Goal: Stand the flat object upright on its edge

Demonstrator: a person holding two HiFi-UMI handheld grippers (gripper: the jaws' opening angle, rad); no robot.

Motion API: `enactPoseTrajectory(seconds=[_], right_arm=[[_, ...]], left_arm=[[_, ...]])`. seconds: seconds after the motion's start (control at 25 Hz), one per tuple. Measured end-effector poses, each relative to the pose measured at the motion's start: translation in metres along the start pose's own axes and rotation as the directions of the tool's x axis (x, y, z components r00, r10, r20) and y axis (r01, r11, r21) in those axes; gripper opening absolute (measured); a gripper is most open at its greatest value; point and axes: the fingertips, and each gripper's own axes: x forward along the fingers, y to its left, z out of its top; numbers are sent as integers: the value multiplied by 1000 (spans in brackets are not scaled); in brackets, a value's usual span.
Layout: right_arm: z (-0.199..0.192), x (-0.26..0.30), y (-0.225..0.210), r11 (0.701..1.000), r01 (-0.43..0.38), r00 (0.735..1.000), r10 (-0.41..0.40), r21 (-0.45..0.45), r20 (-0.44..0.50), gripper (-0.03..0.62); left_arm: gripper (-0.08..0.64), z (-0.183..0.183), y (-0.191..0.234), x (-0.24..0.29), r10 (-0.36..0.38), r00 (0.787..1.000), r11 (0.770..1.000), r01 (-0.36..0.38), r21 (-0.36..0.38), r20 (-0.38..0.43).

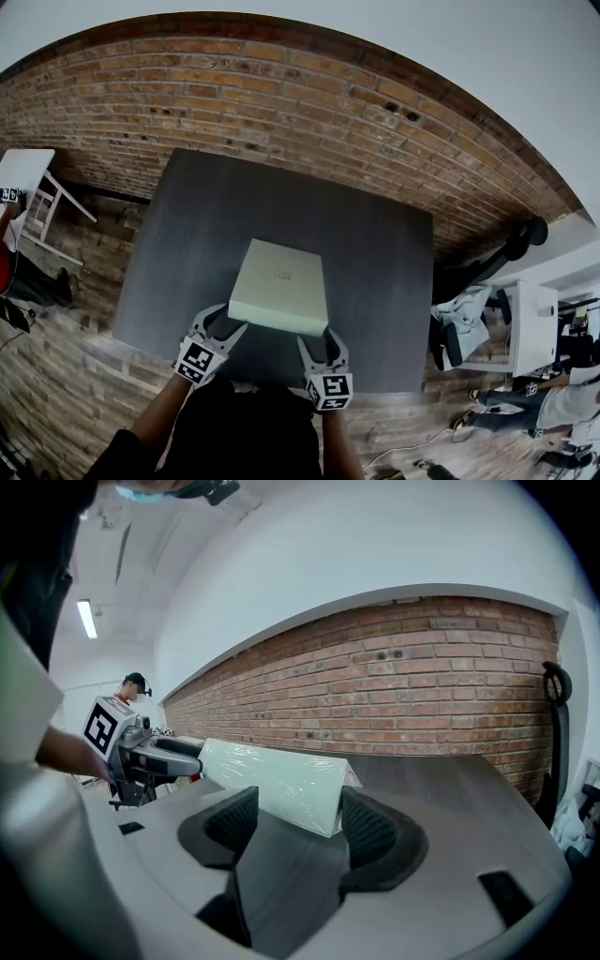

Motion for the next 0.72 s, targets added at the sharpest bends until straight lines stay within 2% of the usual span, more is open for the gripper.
enactPoseTrajectory(seconds=[0.72], right_arm=[[24,-18,9,999,-17,997,20,-37,77,270]], left_arm=[[242,23,-10,-22,-6,998,1000,5,19,57]])
